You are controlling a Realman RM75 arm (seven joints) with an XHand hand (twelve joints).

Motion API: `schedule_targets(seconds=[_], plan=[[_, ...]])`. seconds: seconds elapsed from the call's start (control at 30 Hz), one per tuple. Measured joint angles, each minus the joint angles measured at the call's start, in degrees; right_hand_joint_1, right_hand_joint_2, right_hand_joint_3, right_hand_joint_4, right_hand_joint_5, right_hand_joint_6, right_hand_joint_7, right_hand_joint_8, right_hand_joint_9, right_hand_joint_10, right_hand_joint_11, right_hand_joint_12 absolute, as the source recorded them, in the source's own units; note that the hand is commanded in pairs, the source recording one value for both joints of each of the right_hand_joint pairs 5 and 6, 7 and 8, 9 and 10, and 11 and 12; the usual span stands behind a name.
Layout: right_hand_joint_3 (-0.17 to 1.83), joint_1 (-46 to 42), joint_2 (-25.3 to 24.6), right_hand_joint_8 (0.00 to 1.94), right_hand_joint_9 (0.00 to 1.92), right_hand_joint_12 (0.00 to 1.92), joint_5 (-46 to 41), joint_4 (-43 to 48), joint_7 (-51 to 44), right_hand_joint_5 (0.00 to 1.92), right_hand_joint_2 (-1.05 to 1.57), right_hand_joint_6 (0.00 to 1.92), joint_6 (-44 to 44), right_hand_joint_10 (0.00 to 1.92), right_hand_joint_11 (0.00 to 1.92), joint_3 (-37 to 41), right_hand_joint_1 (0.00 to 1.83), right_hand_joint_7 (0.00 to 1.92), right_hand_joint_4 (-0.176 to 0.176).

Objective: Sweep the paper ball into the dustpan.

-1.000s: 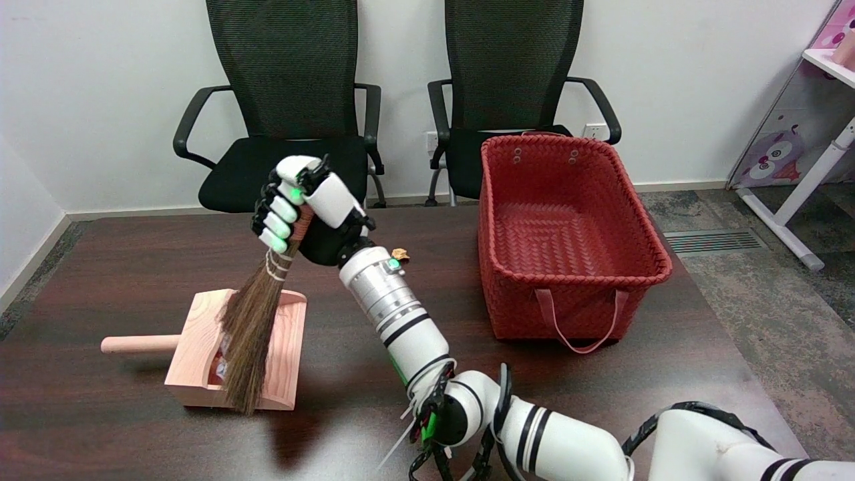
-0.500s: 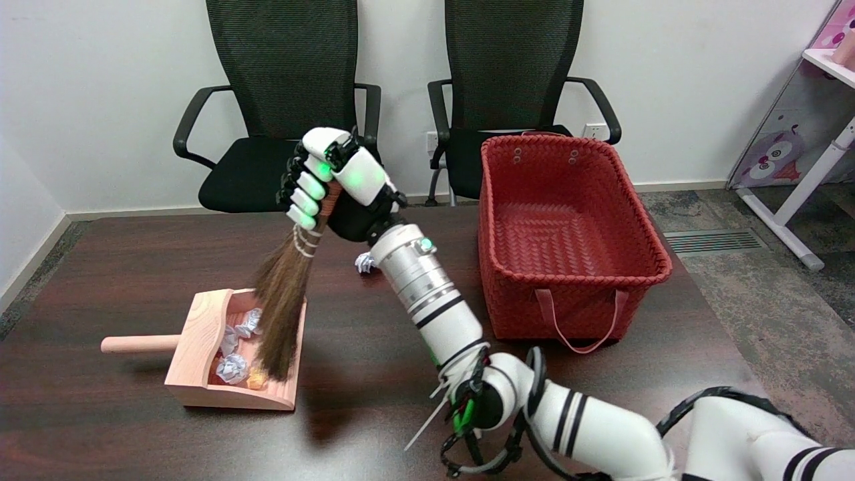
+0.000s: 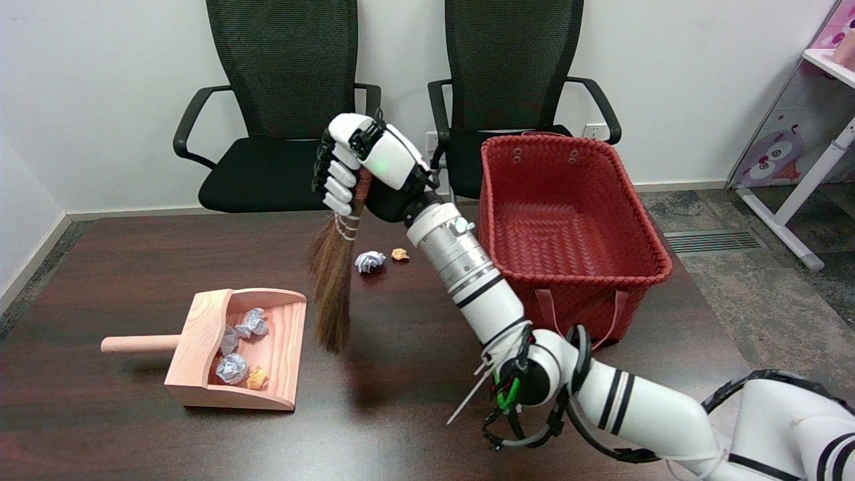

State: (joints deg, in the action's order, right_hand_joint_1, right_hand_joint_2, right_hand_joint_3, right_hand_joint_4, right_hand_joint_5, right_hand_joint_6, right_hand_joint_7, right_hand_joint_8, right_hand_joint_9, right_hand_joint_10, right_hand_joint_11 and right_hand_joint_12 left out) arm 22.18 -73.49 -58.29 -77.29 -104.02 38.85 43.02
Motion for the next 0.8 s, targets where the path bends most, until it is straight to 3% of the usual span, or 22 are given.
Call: schedule_targets(seconds=[0.43, 0.8], plan=[[1.52, 2.46, 4.78, 1.92, 1.92, 1.92, -0.6, -1.66, -2.68, 1.92, 1.1, 1.92, -3.67, 1.92, 1.92, 0.52, 0.87, 1.92, 0.011], [1.42, 12.7, 8.27, 1.92, 1.92, 1.92, -0.7, 2.35, -3.57, 1.92, 1.17, 1.92, -13.13, 1.92, 1.92, -0.33, 0.91, 1.92, 0.001]])
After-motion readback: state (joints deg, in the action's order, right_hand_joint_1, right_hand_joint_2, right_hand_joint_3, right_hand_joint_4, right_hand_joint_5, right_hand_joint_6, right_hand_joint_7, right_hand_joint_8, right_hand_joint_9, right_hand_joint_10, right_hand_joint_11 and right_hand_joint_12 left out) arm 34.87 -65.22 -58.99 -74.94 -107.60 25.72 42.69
